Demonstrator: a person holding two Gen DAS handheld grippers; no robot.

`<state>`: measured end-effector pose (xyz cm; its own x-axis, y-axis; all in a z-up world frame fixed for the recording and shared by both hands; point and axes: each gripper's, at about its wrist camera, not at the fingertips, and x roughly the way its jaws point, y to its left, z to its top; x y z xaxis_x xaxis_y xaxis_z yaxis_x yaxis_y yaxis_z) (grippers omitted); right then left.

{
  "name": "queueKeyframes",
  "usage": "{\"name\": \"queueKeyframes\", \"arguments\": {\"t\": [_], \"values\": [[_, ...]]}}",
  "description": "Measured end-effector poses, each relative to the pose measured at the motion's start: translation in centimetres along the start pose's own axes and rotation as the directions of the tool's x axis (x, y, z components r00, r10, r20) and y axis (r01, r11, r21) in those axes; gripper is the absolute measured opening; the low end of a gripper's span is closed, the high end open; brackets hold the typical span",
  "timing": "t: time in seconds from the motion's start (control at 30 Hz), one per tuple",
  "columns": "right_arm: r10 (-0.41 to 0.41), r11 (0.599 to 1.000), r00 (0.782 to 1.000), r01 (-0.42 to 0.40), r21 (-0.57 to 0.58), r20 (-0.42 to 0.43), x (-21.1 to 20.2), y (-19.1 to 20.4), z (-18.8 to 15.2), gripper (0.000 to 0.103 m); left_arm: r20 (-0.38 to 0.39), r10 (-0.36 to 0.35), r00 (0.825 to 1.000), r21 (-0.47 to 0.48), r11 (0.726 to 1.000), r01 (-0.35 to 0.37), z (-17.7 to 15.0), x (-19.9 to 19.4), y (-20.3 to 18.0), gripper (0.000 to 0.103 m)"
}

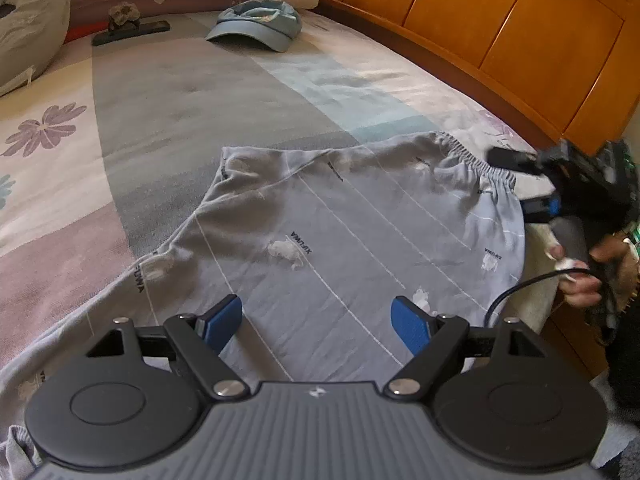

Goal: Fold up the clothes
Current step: 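Grasp the elastic waistband of the grey pants with the right gripper, then fold the waistband over toward the leg end with the right gripper and release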

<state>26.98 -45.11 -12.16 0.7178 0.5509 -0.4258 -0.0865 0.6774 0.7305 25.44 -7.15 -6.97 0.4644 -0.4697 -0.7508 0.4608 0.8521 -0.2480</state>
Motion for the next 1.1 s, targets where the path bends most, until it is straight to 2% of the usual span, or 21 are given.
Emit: {"name": "queueKeyframes", "arguments": {"t": [0.07, 0.2, 0.3, 0.4, 0.47, 0.5, 0.57, 0.6, 0.63, 0.67, 0.9, 1.1], "values": [[0.021, 1.000, 0.999, -0.021, -0.003, 0.030, 0.7, -0.4, 0.6, 0.103, 0.007, 0.004, 1.000, -0.004, 1.000, -0.004, -0.1, -0.3, -0.1, 0.082], [0.025, 1.000, 0.999, -0.025, 0.005, 0.033, 0.4, -0.2, 0.2, 0.103, 0.018, 0.019, 1.000, -0.019, 1.000, -0.019, -0.6, -1.0, 0.2, 0.082], [0.017, 0.999, 0.999, -0.015, -0.041, 0.039, 0.5, 0.0, -0.3, 0.103, 0.016, 0.037, 0.999, -0.048, 0.998, -0.036, -0.8, -1.0, 0.6, 0.082], [-0.006, 0.998, 0.999, 0.009, -0.055, 0.052, 0.6, -0.2, -0.2, 0.096, 0.027, 0.053, 0.998, -0.045, 0.998, -0.052, -1.0, -1.4, 0.5, 0.082], [-0.023, 0.999, 0.997, 0.026, -0.041, 0.068, 0.3, -0.8, -0.2, 0.076, 0.031, 0.053, 0.998, -0.041, 0.998, -0.051, -1.2, -1.8, 0.4, 0.082], [-0.033, 0.999, 0.997, 0.036, -0.035, 0.075, 0.1, -1.2, -0.3, 0.069, 0.027, 0.052, 0.998, -0.037, 0.998, -0.051, -1.3, -1.9, 0.4, 0.082], [-0.059, 0.998, 0.994, 0.061, -0.018, 0.088, -0.3, -2.1, -0.5, 0.040, 0.027, 0.061, 0.998, -0.025, 0.998, -0.061, -1.4, -2.1, 0.4, 0.082], [-0.074, 0.997, 0.993, 0.074, -0.007, 0.090, -0.3, -2.4, -0.5, 0.035, 0.030, 0.063, 0.998, -0.021, 0.998, -0.063, -1.5, -2.2, 0.3, 0.082], [-0.087, 0.996, 0.992, 0.088, 0.003, 0.093, -0.3, -2.7, -0.5, 0.020, 0.033, 0.064, 0.997, -0.020, 0.998, -0.063, -1.5, -2.2, 0.3, 0.082], [-0.096, 0.995, 0.991, 0.094, 0.020, 0.095, -0.2, -3.0, -0.6, 0.009, 0.036, 0.062, 0.997, -0.022, 0.998, -0.061, -1.6, -2.3, 0.3, 0.082], [-0.174, 0.985, 0.981, 0.172, 0.031, 0.085, 0.0, -1.9, -0.3, 0.011, 0.032, 0.054, 0.998, -0.016, 0.998, -0.053, -2.1, -3.6, 1.1, 0.082], [-0.211, 0.976, 0.973, 0.215, -0.032, 0.088, -0.4, 1.7, 0.0, 0.012, 0.028, 0.014, 0.999, 0.020, 1.000, -0.015, -2.3, -5.8, 2.6, 0.082]]}}
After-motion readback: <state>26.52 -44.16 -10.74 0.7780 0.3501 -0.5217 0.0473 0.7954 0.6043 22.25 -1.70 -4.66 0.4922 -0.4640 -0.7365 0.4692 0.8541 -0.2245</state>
